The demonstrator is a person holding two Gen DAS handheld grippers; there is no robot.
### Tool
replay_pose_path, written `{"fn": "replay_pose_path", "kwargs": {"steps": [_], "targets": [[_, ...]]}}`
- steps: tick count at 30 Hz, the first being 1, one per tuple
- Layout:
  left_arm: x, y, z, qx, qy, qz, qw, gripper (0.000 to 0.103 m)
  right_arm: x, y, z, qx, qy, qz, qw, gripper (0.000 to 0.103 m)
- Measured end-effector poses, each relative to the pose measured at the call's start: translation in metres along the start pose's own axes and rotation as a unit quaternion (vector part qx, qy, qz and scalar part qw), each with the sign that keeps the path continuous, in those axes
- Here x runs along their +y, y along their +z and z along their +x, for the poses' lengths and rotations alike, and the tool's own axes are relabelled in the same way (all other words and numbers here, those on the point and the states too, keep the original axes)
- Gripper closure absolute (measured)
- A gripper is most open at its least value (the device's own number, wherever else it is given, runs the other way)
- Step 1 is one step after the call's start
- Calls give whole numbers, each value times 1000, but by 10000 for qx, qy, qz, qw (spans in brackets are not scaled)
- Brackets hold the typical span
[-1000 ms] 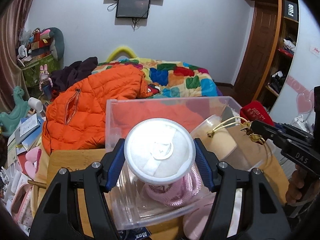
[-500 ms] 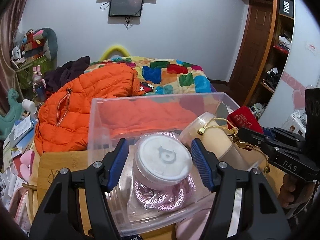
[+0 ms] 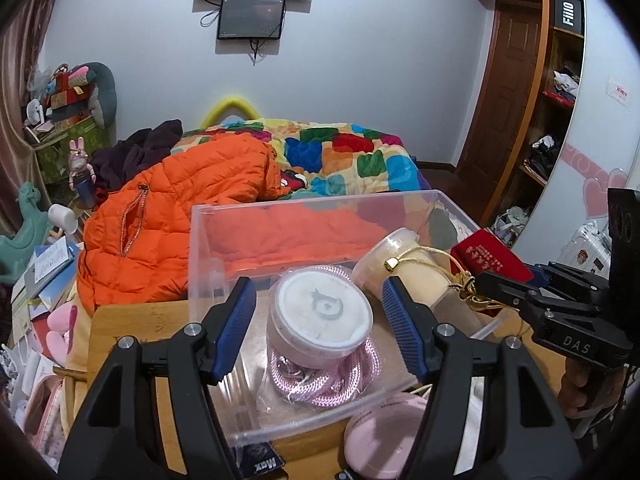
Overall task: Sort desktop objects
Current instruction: 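Place the compact in the box with the left tool while the right tool drops the pouch in, then grasp the green spray bottle with the right tool while the left tool grasps the mint tube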
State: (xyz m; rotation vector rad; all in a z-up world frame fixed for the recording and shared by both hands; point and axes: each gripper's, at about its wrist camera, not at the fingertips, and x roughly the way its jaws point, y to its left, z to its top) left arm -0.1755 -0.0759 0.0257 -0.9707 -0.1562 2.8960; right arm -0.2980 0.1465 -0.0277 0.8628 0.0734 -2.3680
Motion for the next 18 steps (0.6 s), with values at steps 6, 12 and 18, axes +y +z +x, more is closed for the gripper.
{"fn": "replay_pose_path", "kwargs": {"steps": [6,12,18], "targets": [[1,-2,-19,-73,23,3,10000,33,3,-2,-14,-94,-127,29,9999,51],[0,-7,-39,-113,90,48,9999,29,9,-3,-33,-306,-368,-28,9989,34],[2,-17,-53,-37,158,49,9999,29,14,-5,-56,-502,-429,-66,9978,29]]}}
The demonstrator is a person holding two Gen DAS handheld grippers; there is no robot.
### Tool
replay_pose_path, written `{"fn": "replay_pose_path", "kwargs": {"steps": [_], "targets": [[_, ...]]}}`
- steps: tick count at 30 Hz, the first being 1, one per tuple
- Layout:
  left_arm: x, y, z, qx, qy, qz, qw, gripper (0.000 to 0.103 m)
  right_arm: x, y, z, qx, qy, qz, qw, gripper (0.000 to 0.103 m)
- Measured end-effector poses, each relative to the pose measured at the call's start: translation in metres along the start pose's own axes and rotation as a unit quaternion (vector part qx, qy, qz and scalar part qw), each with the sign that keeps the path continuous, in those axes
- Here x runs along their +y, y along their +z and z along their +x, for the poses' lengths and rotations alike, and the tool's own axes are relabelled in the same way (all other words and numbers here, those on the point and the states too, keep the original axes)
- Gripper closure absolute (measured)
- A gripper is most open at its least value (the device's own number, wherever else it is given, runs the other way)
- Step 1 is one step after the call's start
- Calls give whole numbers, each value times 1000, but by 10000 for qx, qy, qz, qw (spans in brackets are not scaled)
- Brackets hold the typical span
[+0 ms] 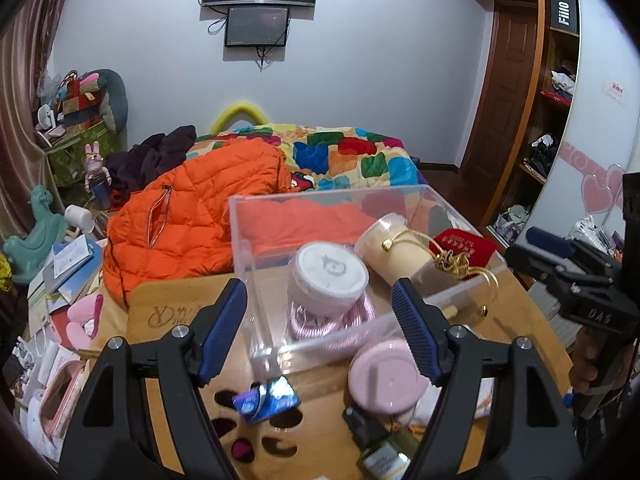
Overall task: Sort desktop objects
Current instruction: 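Grasp the green spray bottle with the right tool while the left tool grasps the mint tube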
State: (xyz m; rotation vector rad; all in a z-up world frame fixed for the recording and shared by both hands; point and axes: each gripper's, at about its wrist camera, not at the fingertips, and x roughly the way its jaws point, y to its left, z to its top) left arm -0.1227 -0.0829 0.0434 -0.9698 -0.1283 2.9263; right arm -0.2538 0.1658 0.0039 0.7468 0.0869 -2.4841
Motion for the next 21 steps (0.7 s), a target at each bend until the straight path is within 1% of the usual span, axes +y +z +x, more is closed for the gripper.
{"fn": "replay_pose_path", "kwargs": {"steps": [5,13,17,21], "targets": [[2,-12,-14,44,85,37,9999,29,7,-4,-14,-47,5,-76,10000,28],[14,-36,-30,208,246,52,9995,29,15,-14,-21,53,13,-194,9998,27],[22,-51,-33,366,246,-26,9990,29,16,-23,-19,188,90,-172,9996,27],[27,-67,-33,537,327,38,9980,29,22,-34,-16,391,264,-119,9988,27]]}}
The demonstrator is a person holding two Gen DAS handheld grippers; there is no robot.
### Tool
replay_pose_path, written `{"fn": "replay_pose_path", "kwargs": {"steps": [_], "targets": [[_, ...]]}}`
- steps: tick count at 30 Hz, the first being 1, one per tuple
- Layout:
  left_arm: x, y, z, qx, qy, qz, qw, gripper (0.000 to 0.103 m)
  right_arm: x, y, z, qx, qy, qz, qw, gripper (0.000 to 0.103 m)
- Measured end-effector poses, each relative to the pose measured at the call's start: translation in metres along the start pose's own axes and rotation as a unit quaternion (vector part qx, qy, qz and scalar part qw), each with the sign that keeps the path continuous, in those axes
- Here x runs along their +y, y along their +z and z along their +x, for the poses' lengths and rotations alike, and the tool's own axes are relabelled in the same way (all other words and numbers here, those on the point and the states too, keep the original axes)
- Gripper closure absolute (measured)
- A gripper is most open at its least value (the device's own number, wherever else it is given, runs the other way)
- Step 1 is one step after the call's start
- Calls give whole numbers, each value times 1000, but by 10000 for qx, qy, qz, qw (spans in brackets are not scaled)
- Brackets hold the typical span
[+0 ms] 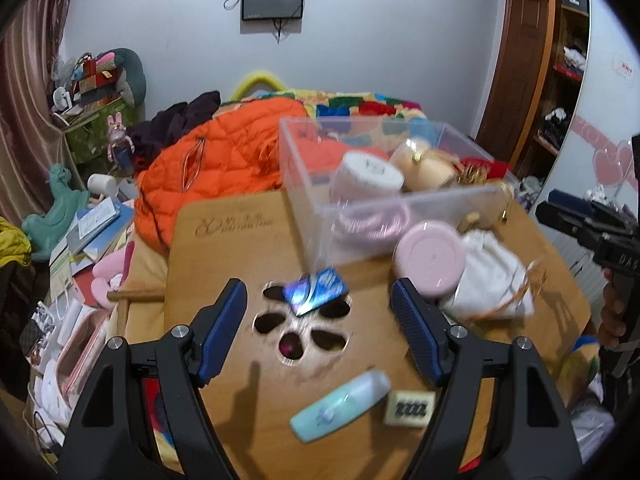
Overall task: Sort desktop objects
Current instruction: 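Grasp the green spray bottle with the right tool while the left tool grasps the mint tube, then lower the bottle and tube into the box and open both tools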
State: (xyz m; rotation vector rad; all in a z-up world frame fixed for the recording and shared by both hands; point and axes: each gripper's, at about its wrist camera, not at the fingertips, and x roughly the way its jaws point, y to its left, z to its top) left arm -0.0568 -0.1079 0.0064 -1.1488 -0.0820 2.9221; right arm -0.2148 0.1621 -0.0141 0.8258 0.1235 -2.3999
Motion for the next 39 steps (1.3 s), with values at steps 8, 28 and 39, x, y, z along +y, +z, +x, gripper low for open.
{"fn": "replay_pose_path", "kwargs": {"steps": [8,28,39], "targets": [[3,-34,-2,231,-50,91,9997,29,40,-16,4,210,635,-186,9976,28],[-7,-65,14,456,-291,799,9953,45,102,-56,47,1083,1143,-693,9851,43],[-3,-67,15,321,-217,542,9978,74,90,-59,53,1205,1140,-635,9841,65]]}}
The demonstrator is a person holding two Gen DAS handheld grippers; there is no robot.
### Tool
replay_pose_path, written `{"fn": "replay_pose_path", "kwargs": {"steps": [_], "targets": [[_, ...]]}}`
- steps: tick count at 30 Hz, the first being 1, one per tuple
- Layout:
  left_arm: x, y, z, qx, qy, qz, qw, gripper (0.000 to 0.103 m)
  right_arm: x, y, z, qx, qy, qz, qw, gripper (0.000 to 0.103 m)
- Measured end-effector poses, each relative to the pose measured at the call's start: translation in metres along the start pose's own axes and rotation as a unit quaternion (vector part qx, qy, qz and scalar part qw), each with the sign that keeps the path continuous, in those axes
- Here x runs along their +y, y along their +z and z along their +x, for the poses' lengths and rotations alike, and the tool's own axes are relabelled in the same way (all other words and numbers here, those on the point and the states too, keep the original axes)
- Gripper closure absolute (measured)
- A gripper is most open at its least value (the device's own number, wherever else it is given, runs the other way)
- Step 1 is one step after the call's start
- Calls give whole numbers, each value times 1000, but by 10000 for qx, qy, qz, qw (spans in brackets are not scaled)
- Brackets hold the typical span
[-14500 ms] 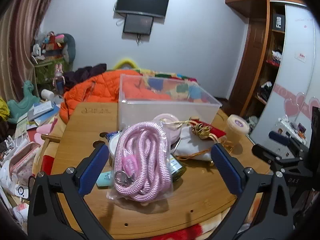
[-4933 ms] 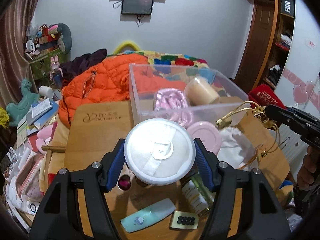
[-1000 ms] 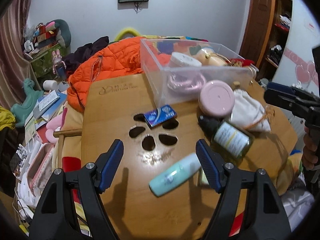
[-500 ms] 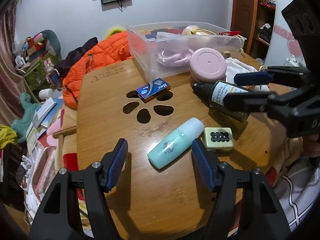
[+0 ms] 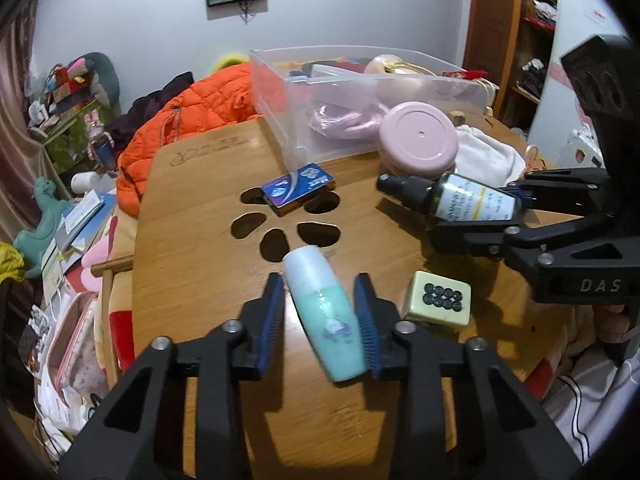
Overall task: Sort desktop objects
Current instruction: 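Lower the bottle and tube into the box and open both tools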
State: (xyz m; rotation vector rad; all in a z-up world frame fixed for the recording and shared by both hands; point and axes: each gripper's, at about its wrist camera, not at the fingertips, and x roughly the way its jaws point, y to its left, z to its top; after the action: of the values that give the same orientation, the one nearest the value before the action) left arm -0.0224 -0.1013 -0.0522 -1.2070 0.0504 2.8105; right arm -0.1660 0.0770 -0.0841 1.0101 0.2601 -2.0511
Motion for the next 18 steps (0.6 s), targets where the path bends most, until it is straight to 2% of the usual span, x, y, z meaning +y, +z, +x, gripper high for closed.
{"fn": "replay_pose_path", "kwargs": {"steps": [1,8,18], "targets": [[3,0,-1,-5,-7,-82,10000,79,0,0,-2,-42,9,-25,10000,65],[5,4,-8,-126,48,-242,9996,79,0,1,-25,-367,218,-118,9990,65],[2,41,-32,-702,-144,-436,9965,79,-13,18,-51,-838,176,118,9963,65]]}}
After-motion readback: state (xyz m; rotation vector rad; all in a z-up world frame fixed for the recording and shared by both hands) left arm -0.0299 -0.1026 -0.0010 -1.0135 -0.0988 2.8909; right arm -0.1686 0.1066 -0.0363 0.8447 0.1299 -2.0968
